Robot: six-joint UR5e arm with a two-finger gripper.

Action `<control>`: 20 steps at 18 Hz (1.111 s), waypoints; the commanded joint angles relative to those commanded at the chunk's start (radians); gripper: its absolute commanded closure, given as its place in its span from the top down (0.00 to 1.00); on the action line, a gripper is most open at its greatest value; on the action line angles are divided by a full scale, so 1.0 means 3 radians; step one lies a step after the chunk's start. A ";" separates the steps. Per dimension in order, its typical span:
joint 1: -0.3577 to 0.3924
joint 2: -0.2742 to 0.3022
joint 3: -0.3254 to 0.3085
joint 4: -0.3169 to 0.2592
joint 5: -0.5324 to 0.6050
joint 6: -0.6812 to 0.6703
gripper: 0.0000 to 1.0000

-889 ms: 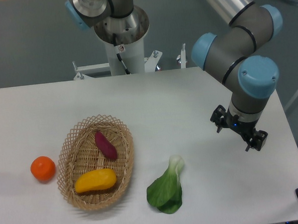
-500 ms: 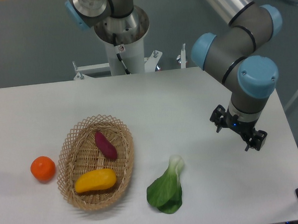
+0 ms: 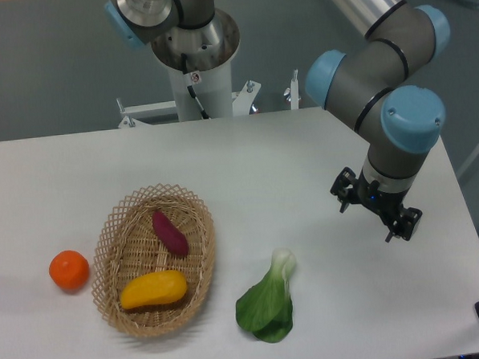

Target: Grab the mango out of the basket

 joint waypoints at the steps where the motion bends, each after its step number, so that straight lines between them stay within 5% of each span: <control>1: -0.0066 0.0000 -0.0051 0.0138 0.0005 -0.0092 1.00; 5: -0.0352 0.0015 -0.0241 0.0466 0.0000 -0.0154 1.00; 20: -0.1099 0.0066 -0.0246 0.0441 -0.0010 -0.0748 1.00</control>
